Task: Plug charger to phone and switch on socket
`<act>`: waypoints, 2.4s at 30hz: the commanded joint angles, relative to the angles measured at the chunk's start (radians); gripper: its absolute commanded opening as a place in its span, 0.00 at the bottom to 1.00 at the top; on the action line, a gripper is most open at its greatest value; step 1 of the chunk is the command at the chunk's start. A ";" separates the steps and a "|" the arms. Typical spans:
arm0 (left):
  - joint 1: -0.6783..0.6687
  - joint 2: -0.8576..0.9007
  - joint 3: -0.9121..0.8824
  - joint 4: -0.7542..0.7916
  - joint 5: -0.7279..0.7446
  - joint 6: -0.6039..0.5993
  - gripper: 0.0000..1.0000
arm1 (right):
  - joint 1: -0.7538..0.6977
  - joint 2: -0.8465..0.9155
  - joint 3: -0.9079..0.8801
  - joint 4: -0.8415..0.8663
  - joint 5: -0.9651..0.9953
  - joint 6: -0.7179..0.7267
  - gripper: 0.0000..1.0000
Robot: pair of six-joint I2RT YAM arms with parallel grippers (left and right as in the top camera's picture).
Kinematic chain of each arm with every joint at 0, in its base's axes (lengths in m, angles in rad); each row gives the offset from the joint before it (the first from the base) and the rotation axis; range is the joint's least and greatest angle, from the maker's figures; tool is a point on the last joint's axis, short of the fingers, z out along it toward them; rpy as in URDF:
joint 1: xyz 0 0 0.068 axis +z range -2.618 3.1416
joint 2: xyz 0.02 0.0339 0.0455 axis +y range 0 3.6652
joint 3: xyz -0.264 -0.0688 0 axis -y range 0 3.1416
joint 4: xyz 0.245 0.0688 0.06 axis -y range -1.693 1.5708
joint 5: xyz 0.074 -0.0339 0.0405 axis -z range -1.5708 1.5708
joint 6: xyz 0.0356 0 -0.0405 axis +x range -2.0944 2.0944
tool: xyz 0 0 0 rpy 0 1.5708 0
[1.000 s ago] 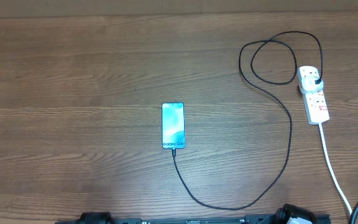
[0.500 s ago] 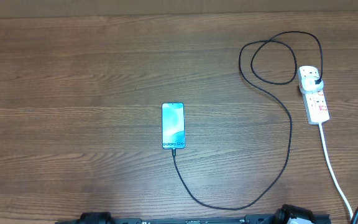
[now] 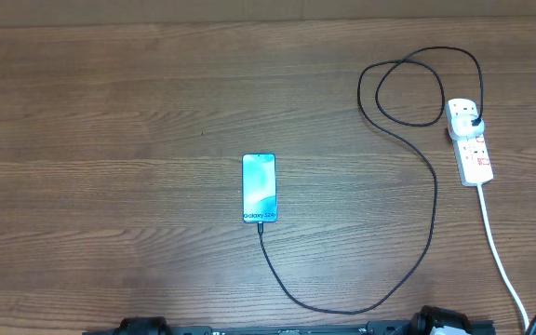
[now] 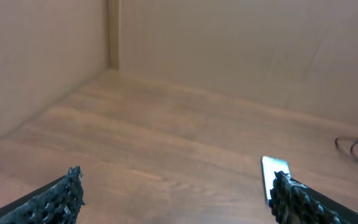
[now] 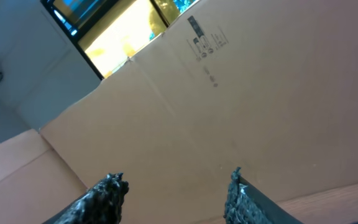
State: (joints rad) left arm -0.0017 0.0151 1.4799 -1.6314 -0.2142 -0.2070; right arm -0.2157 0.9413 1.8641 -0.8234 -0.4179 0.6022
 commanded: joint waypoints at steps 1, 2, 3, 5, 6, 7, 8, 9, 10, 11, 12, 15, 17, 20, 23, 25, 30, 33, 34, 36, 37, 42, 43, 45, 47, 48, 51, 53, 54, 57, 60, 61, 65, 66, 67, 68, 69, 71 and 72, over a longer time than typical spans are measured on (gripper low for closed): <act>0.009 -0.011 0.003 -0.034 -0.006 -0.010 1.00 | 0.045 -0.005 0.001 0.003 0.005 -0.004 0.58; 0.009 -0.011 0.003 -0.044 -0.006 -0.010 1.00 | 0.060 -0.005 0.001 0.003 0.005 -0.004 0.59; 0.009 -0.011 0.003 -0.045 -0.006 -0.010 1.00 | 0.067 -0.005 0.001 0.003 0.005 -0.004 0.60; 0.009 -0.011 0.003 -0.045 -0.006 -0.010 1.00 | 0.088 -0.006 0.001 0.003 0.006 -0.005 0.65; 0.009 -0.011 0.003 -0.038 -0.006 -0.011 1.00 | 0.100 -0.010 0.001 0.003 0.006 -0.005 0.68; 0.009 -0.011 0.002 -0.020 -0.006 -0.010 1.00 | 0.105 -0.011 0.001 0.003 0.006 -0.005 0.68; 0.009 -0.011 -0.001 0.021 -0.005 -0.011 1.00 | 0.113 -0.018 0.001 0.003 0.009 -0.005 0.70; 0.009 -0.011 -0.003 0.048 -0.005 -0.011 1.00 | 0.116 -0.023 0.001 0.003 0.013 -0.008 0.70; 0.009 -0.011 -0.011 0.109 -0.001 -0.011 1.00 | 0.116 -0.033 0.001 0.003 0.017 -0.008 0.71; 0.009 -0.011 -0.024 0.161 0.002 -0.021 1.00 | 0.116 -0.046 0.001 0.001 0.017 -0.008 0.71; 0.009 -0.011 -0.042 0.206 0.002 -0.039 1.00 | 0.116 -0.053 0.001 -0.002 0.017 -0.008 0.71; 0.009 -0.011 -0.148 0.333 0.002 -0.071 1.00 | 0.116 -0.076 0.001 -0.017 0.029 -0.008 0.74; 0.009 -0.011 -0.240 0.405 0.010 -0.071 1.00 | 0.116 -0.079 0.001 -0.019 0.040 -0.008 0.75; 0.009 -0.011 -0.396 0.547 0.079 -0.071 1.00 | 0.134 -0.087 0.001 -0.019 0.066 -0.008 0.77; 0.009 -0.011 -0.565 0.719 0.157 -0.070 1.00 | 0.155 -0.112 0.001 -0.019 0.092 -0.008 0.79; 0.009 -0.011 -0.657 0.806 0.184 -0.070 0.99 | 0.155 -0.127 0.001 -0.019 0.103 -0.008 0.79; 0.009 -0.011 -0.941 1.022 0.219 -0.059 1.00 | 0.156 -0.157 0.001 -0.023 0.141 -0.008 0.80; 0.009 -0.011 -1.074 1.167 0.270 -0.060 1.00 | 0.171 -0.157 0.001 -0.027 0.141 -0.008 0.80; 0.009 -0.011 -1.104 1.207 0.288 -0.060 1.00 | 0.171 -0.157 0.001 -0.027 0.141 -0.008 0.80; 0.009 -0.011 -1.175 1.303 0.329 -0.060 1.00 | 0.171 -0.157 0.001 -0.027 0.142 -0.008 0.80; 0.009 -0.011 -1.203 1.337 0.348 -0.060 1.00 | 0.171 -0.157 0.001 -0.029 0.149 -0.008 0.80; 0.009 -0.011 -1.301 1.406 0.369 -0.063 0.99 | 0.171 -0.157 0.001 -0.039 0.156 -0.007 0.81; 0.009 -0.011 -1.312 1.409 0.369 -0.063 1.00 | 0.171 -0.157 0.001 -0.040 0.156 -0.007 0.81; 0.009 -0.011 -1.336 1.411 0.365 -0.062 1.00 | 0.182 -0.157 0.001 -0.045 0.155 -0.006 0.81; 0.009 -0.011 -1.355 1.413 0.364 -0.063 1.00 | 0.194 -0.157 0.001 -0.045 0.155 -0.007 0.81; 0.009 -0.011 -1.366 1.412 0.364 -0.063 0.99 | 0.198 -0.157 0.001 -0.046 0.155 -0.007 0.81; 0.009 -0.011 -1.398 1.411 0.365 -0.063 1.00 | 0.209 -0.157 0.001 -0.046 0.156 -0.007 0.81; 0.008 -0.008 -1.414 1.416 0.365 -0.063 1.00 | 0.219 -0.157 0.001 -0.049 0.156 -0.007 0.81; 0.008 -0.008 -1.414 1.422 0.364 -0.063 1.00 | 0.225 -0.157 0.001 -0.050 0.156 -0.008 0.81; 0.008 -0.008 -1.415 1.421 0.361 -0.063 1.00 | 0.238 -0.157 0.001 -0.050 0.156 -0.008 0.81; 0.008 -0.008 -1.415 1.421 0.361 -0.062 1.00 | 0.240 -0.157 0.001 -0.048 0.156 -0.008 0.84; 0.008 -0.008 -1.415 1.421 0.361 -0.063 1.00 | 0.240 -0.158 0.001 -0.048 0.156 -0.008 0.84; 0.008 -0.008 -1.415 1.421 0.361 -0.063 0.99 | 0.240 -0.172 0.001 -0.047 0.156 -0.007 0.84; 0.008 -0.008 -1.415 1.421 0.361 -0.063 1.00 | 0.240 -0.179 0.001 -0.046 0.156 -0.007 0.84; 0.008 -0.008 -1.415 1.421 0.361 -0.063 0.99 | 0.241 -0.185 0.001 -0.045 0.156 -0.007 0.84; 0.008 -0.008 -1.415 1.421 0.361 -0.063 0.99 | 0.251 -0.202 0.001 -0.044 0.156 -0.007 0.84; 0.008 -0.008 -1.415 1.421 0.361 -0.063 1.00 | 0.261 -0.215 0.001 -0.042 0.156 -0.007 0.84; 0.008 -0.008 -1.415 1.421 0.361 -0.063 0.99 | 0.292 -0.257 0.001 -0.033 0.169 -0.008 0.89; 0.008 -0.008 -1.415 1.421 0.361 -0.062 1.00 | 0.306 -0.278 0.001 -0.031 0.192 -0.008 0.91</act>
State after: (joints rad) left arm 0.0017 0.0124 0.0704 -0.2134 0.1390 -0.2630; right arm 0.0517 0.7341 1.8614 -0.8677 -0.2691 0.6003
